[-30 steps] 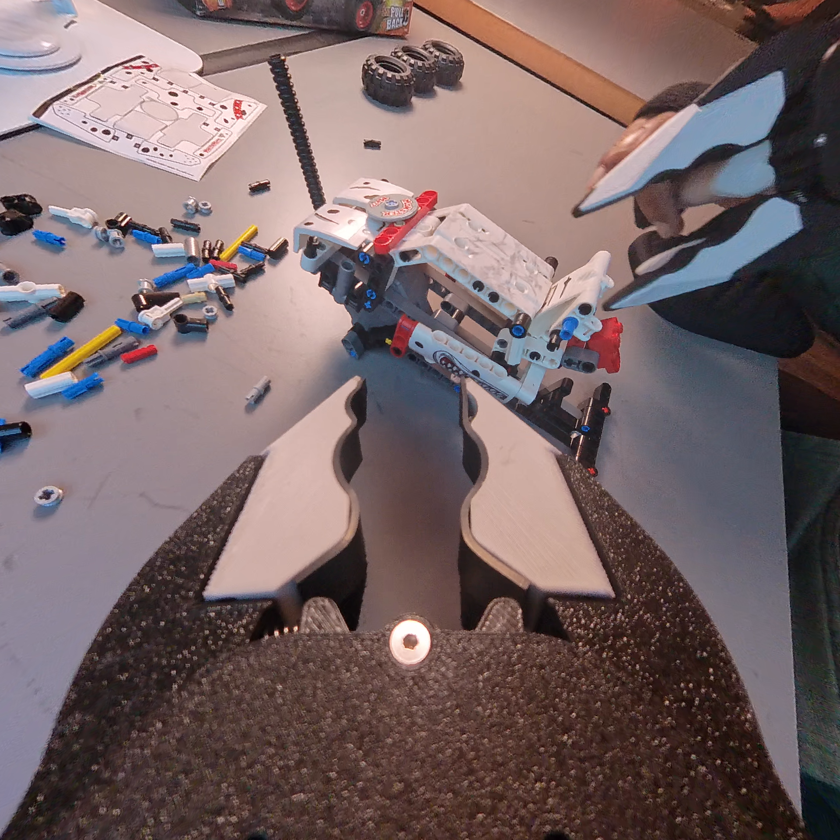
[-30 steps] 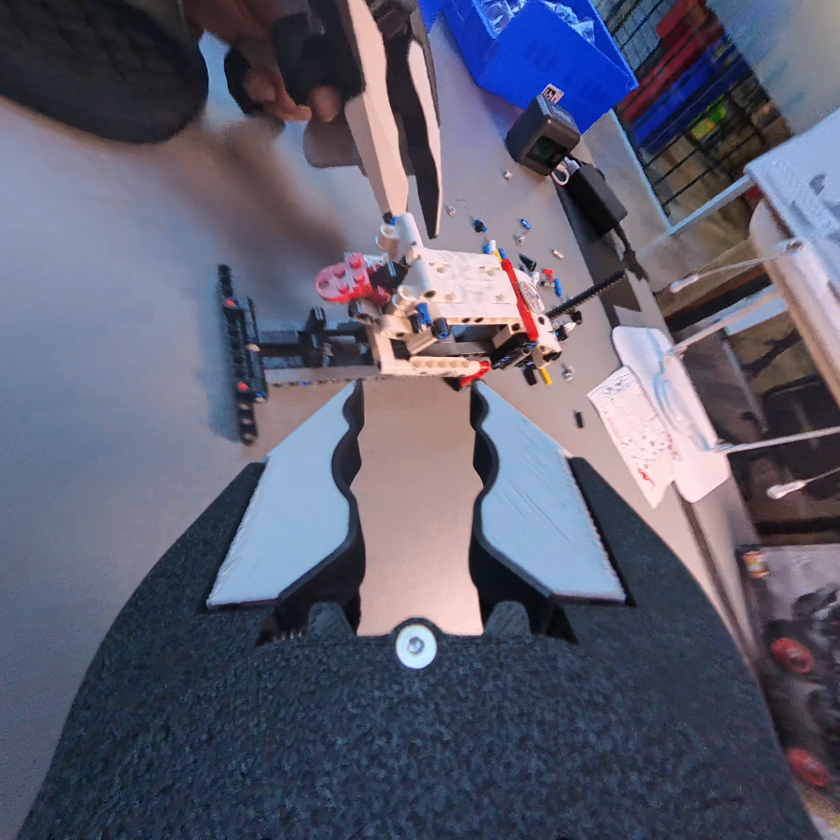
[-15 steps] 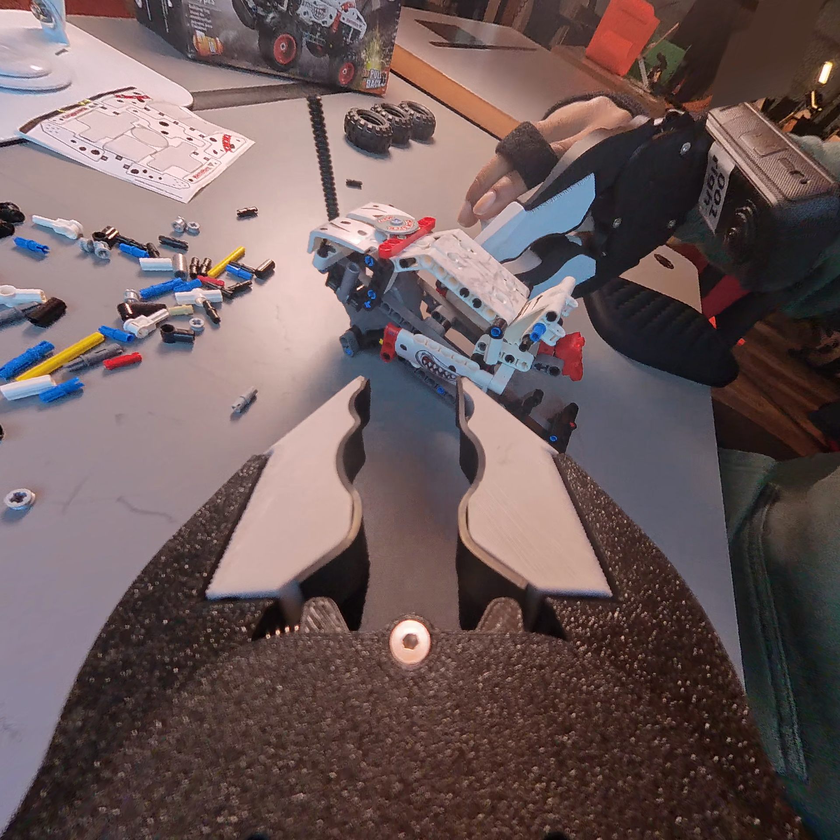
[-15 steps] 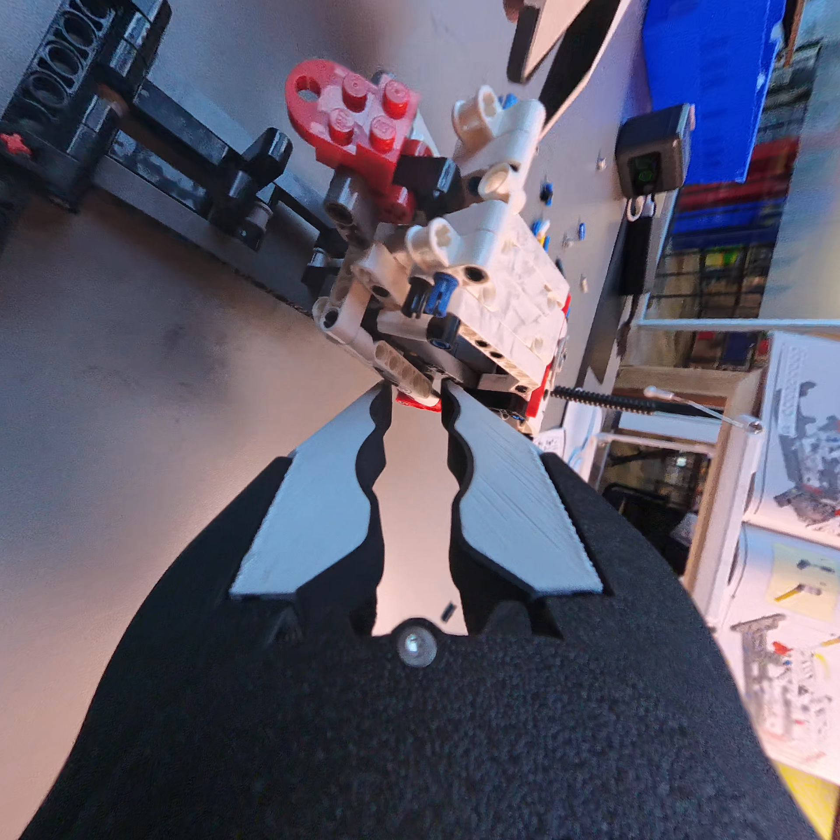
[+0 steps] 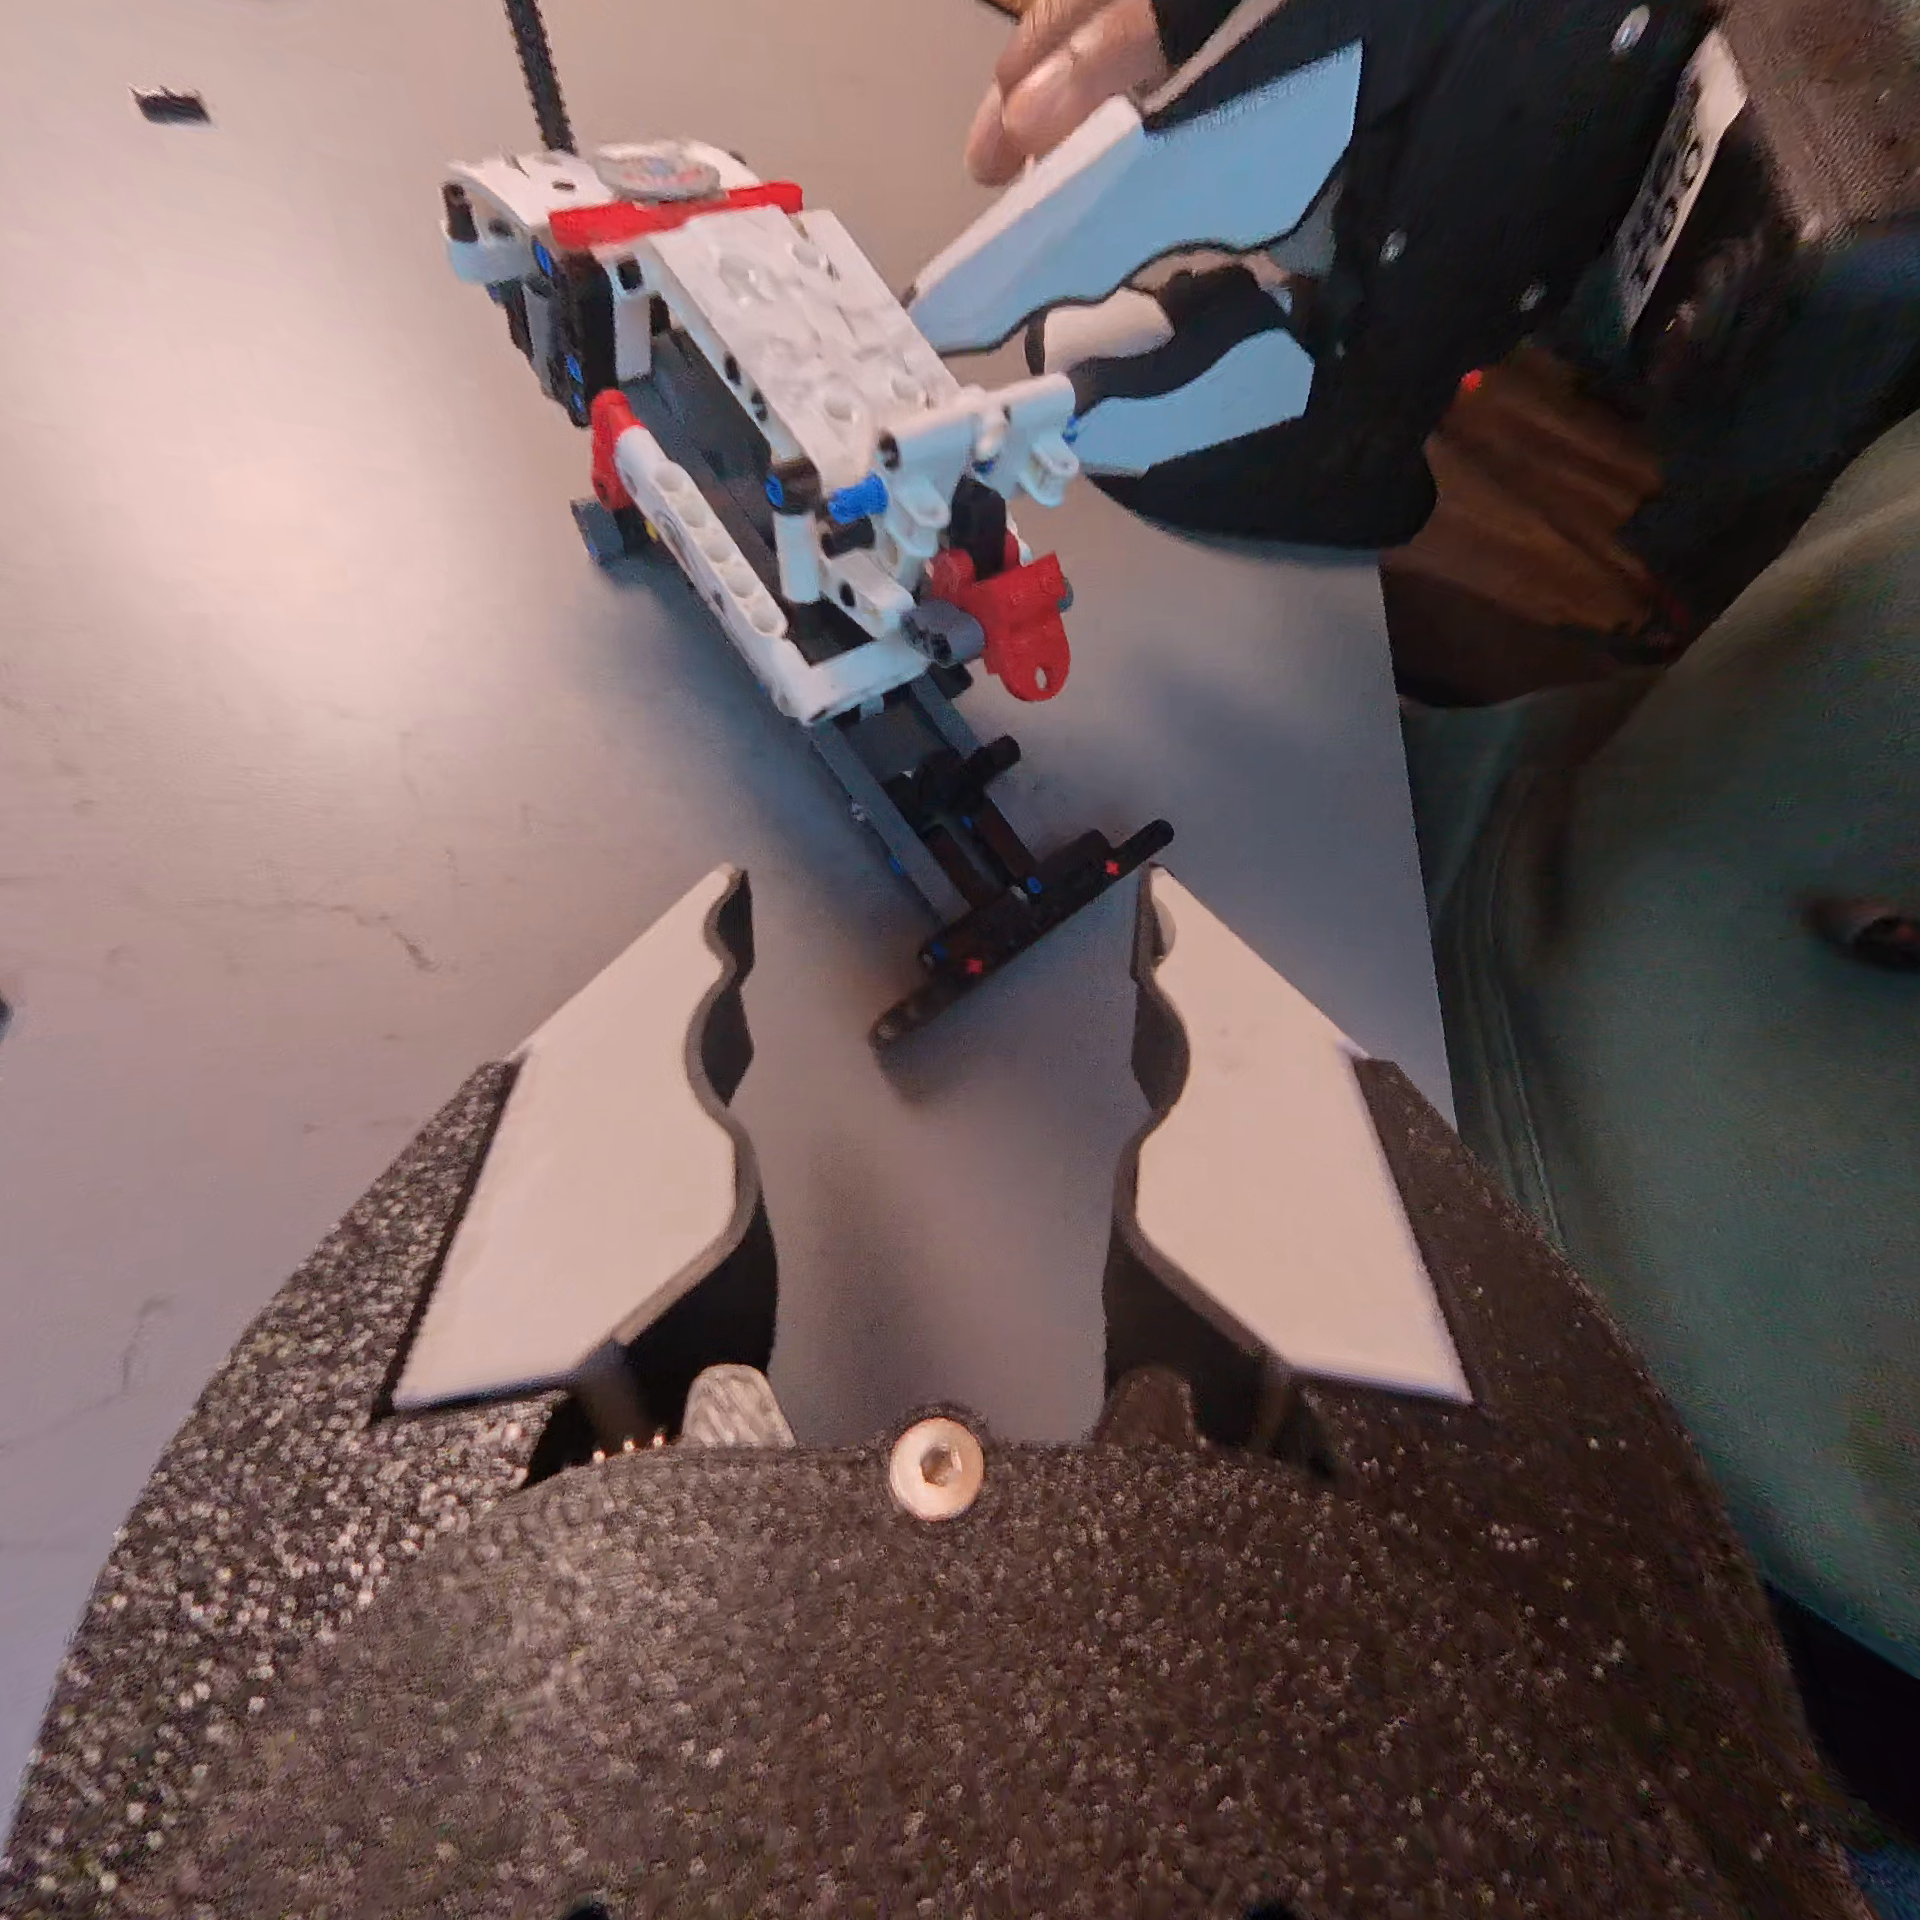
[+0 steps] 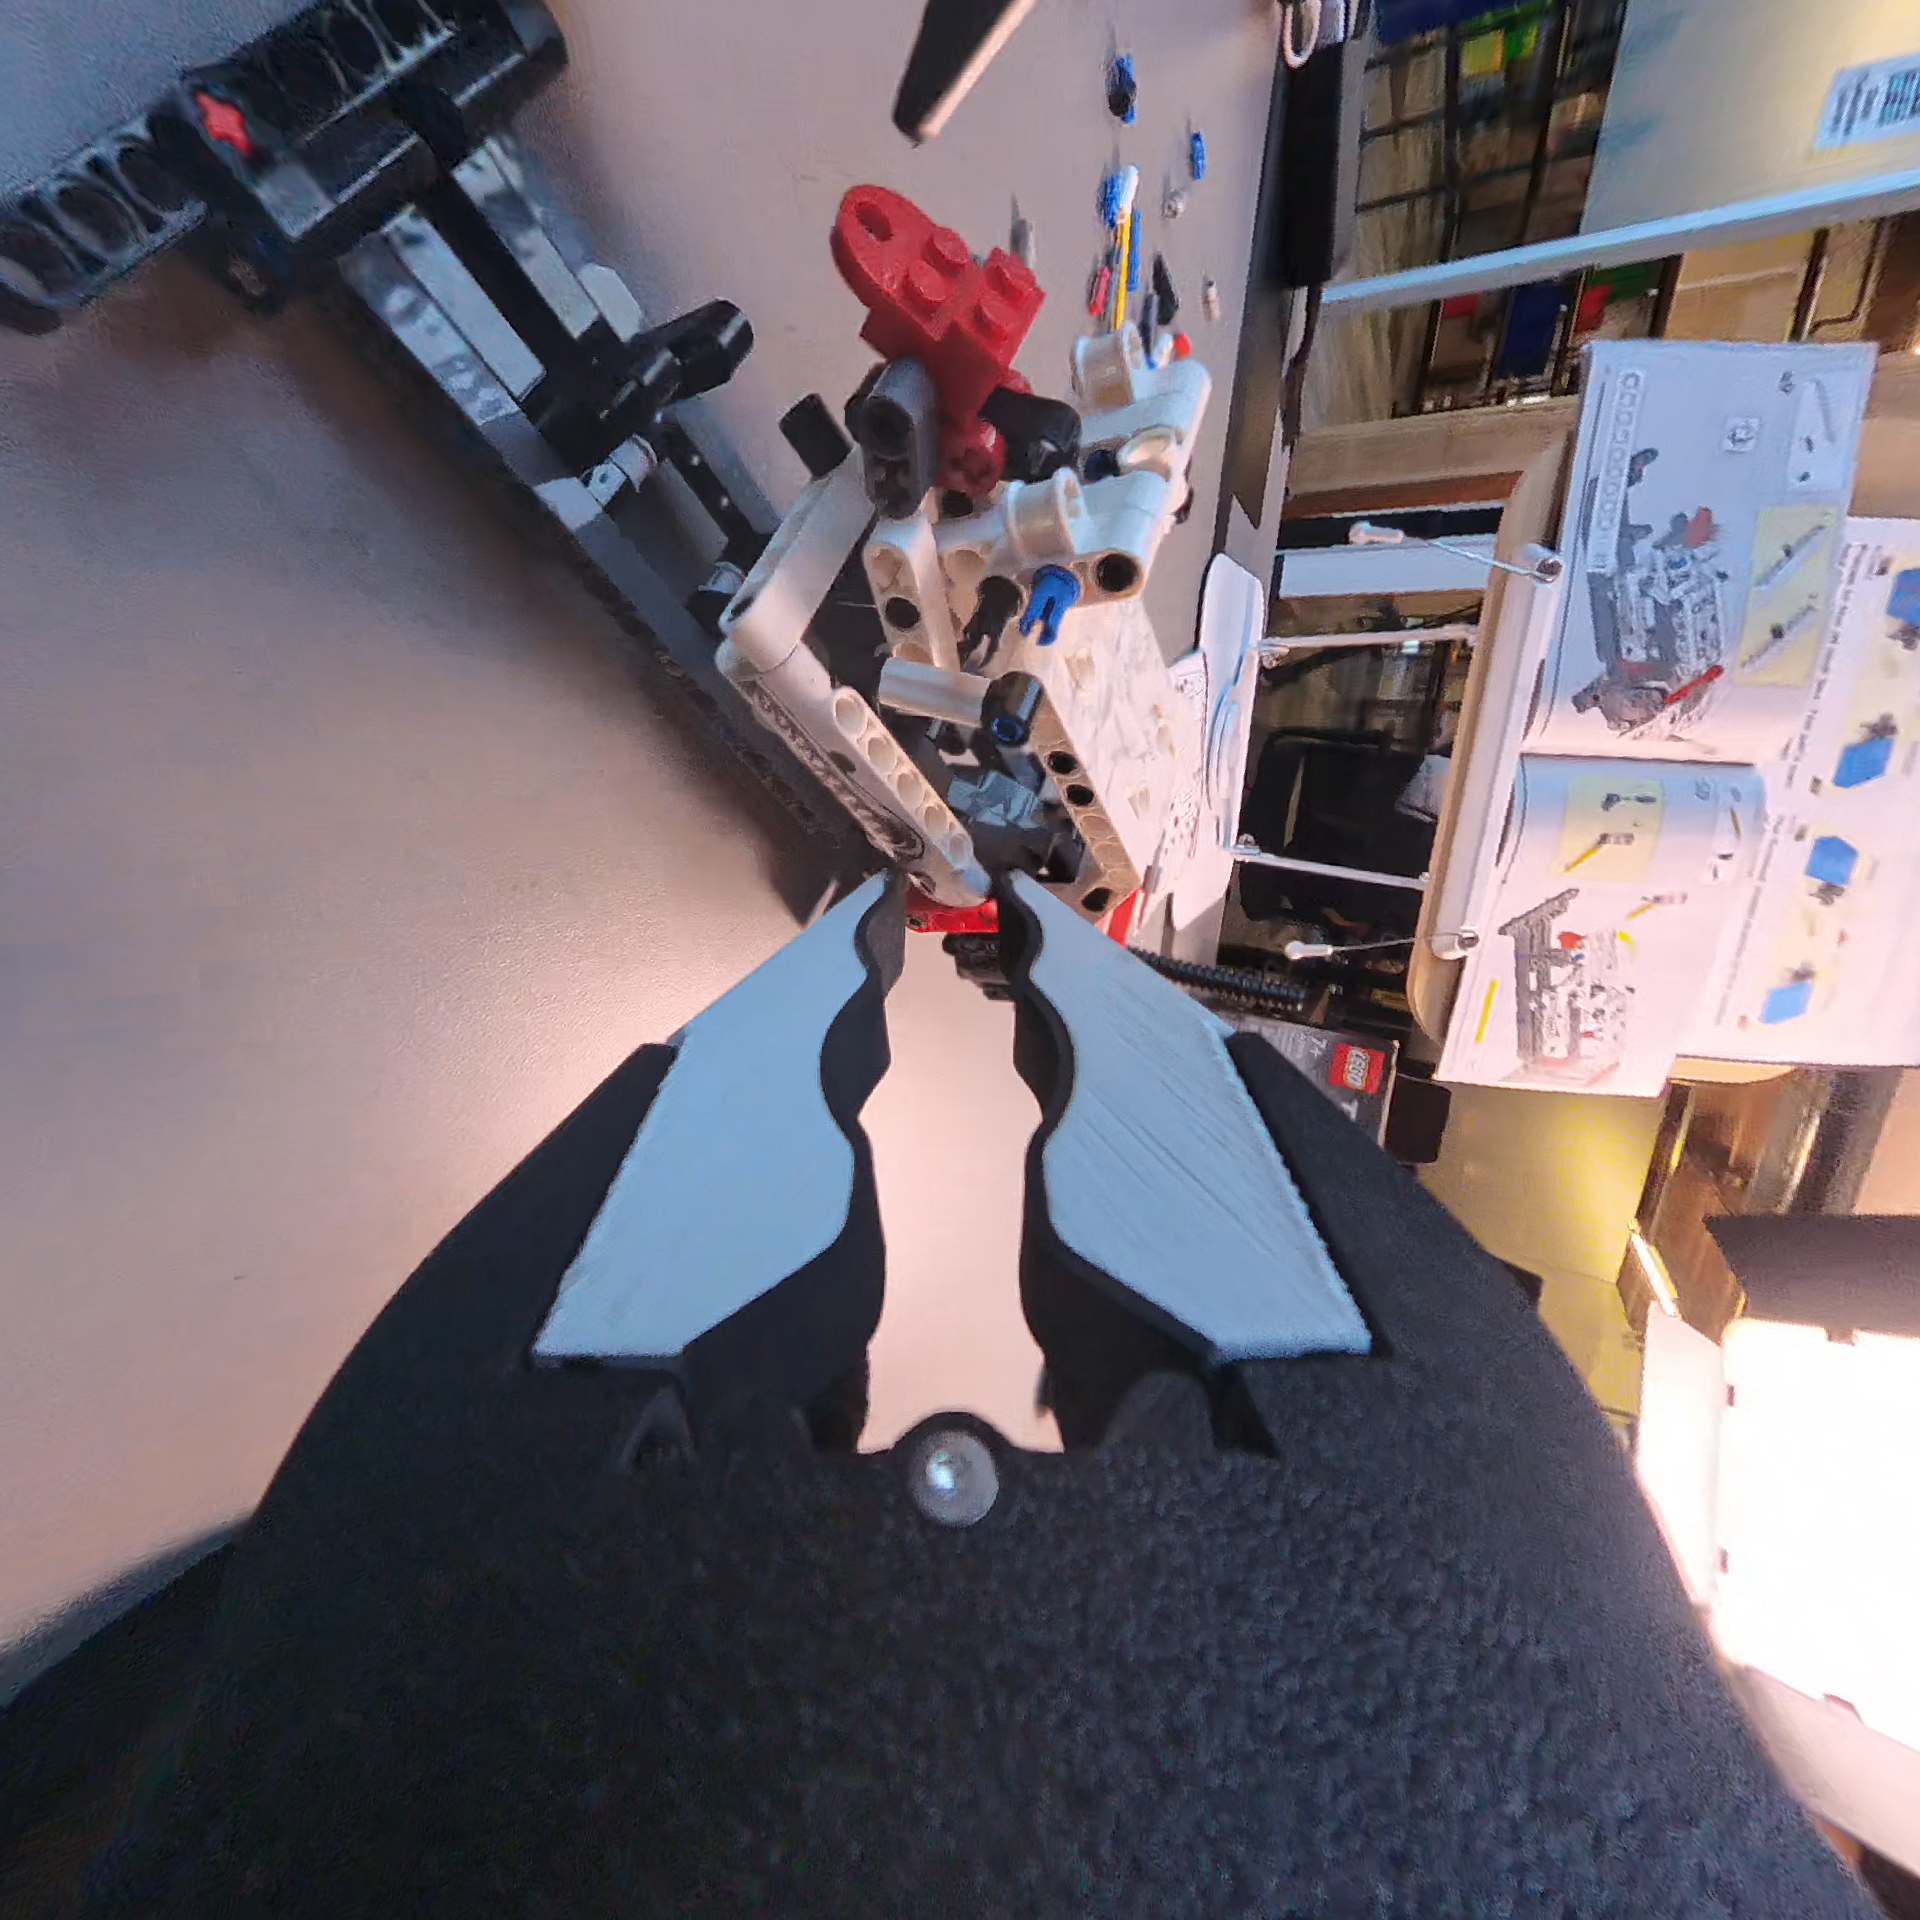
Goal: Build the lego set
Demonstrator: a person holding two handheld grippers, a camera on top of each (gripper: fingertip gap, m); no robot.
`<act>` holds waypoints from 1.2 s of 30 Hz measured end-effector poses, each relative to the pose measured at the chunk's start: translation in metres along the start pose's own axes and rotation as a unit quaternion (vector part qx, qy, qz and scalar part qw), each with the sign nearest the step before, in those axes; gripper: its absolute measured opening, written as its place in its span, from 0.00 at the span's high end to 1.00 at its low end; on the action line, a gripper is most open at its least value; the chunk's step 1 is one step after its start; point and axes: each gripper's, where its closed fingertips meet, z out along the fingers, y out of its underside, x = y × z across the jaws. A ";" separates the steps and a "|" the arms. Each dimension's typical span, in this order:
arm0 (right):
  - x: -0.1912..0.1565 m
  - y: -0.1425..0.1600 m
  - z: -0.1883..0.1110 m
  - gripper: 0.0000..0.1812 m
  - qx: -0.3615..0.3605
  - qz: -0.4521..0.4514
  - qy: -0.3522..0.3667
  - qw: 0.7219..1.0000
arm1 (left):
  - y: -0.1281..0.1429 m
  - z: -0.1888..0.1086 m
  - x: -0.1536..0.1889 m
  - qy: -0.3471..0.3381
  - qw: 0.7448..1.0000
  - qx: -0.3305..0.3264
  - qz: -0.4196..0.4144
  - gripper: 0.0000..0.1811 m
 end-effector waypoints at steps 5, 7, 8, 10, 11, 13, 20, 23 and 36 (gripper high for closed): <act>-0.005 0.001 -0.002 0.91 0.001 0.039 -0.015 0.999 | 0.028 0.032 0.005 -0.038 0.991 -0.114 0.065 0.56; -0.004 0.001 -0.002 0.91 0.006 0.063 -0.026 0.998 | 0.035 0.034 -0.005 -0.071 0.982 -0.138 0.110 0.70; -0.004 0.001 -0.002 0.91 0.011 0.076 -0.032 0.997 | 0.037 0.032 -0.007 -0.068 0.980 -0.145 0.117 0.74; -0.004 0.003 -0.001 0.91 0.016 0.094 -0.034 0.995 | 0.036 0.029 -0.012 -0.061 0.982 -0.137 0.116 0.81; -0.003 0.005 0.000 0.91 0.013 0.093 -0.028 0.995 | 0.036 0.028 -0.016 -0.061 0.982 -0.133 0.121 0.83; -0.003 0.005 0.000 0.91 0.015 0.093 -0.026 0.995 | 0.036 0.026 -0.018 -0.049 0.981 -0.133 0.132 0.84; -0.003 0.006 0.009 0.92 0.019 0.138 -0.041 0.989 | 0.032 0.016 -0.047 -0.051 0.972 -0.157 0.164 0.82; 0.000 0.006 0.012 0.93 0.016 0.137 -0.033 0.990 | 0.028 0.011 -0.063 -0.068 0.968 -0.173 0.168 0.78; 0.040 0.056 0.006 0.72 0.096 0.217 -0.042 0.970 | 0.031 -0.030 -0.096 -0.172 0.970 -0.144 0.093 0.70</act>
